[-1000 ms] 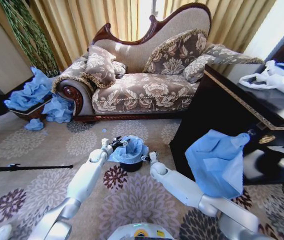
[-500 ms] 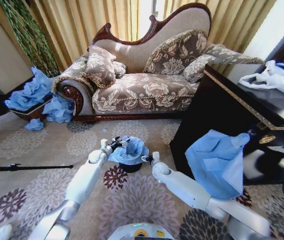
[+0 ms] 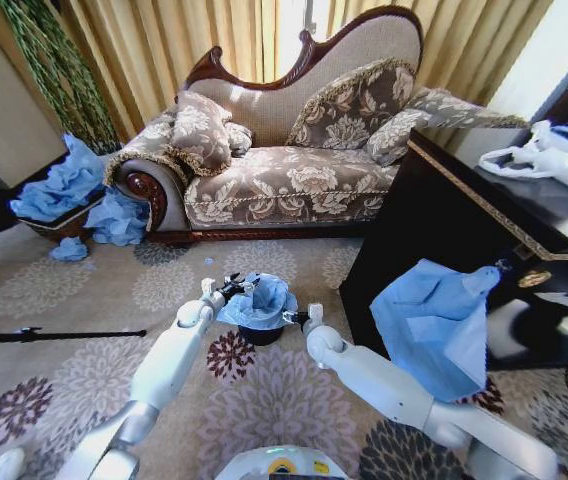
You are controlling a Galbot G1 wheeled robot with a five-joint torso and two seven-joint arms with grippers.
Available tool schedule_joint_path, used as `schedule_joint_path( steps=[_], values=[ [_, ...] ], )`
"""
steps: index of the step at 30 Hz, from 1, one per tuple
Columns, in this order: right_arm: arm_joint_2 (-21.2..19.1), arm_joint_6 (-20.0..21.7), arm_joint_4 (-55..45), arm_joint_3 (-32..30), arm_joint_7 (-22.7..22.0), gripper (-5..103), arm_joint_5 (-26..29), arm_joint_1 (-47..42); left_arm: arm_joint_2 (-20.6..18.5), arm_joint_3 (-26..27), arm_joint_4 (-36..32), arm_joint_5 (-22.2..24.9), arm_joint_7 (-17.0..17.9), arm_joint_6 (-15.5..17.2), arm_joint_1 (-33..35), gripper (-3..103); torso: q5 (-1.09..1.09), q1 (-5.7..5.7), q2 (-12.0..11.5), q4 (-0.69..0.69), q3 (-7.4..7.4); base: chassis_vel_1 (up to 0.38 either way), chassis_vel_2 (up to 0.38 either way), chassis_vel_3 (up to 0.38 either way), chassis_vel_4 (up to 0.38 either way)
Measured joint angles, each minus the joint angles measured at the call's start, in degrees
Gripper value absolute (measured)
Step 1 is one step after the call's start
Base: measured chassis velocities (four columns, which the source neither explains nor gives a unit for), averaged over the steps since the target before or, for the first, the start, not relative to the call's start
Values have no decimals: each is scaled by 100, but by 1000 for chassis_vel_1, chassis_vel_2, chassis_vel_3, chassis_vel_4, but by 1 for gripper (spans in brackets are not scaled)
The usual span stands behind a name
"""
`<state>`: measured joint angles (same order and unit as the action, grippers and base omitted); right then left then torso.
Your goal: Place a garbage bag over the trash bin.
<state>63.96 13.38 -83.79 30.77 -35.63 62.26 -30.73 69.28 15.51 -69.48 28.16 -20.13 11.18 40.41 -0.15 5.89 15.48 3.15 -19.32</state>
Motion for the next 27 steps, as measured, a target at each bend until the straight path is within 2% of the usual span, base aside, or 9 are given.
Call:
schedule_joint_path(
  steps=[11,19,22,27],
  values=[
    [-202,-2,-364,-92,-22,100,1,-74,-44,192,-130,127,18,24,211,100,0,0,0,0,0,0,0,0,0],
    [-224,-2,-549,-254,36,100,26,30,-152,390,-504,656,113,245,492,100,0,0,0,-1,0,0,0,0,0],
    [-265,-2,-682,-293,156,100,92,107,-193,507,-703,876,163,350,647,100,0,0,0,1,0,0,0,0,0],
    [-302,-6,-671,-380,684,100,183,347,-237,708,-1118,1267,466,501,896,100,0,0,0,0,0,0,0,0,0]
  ],
)
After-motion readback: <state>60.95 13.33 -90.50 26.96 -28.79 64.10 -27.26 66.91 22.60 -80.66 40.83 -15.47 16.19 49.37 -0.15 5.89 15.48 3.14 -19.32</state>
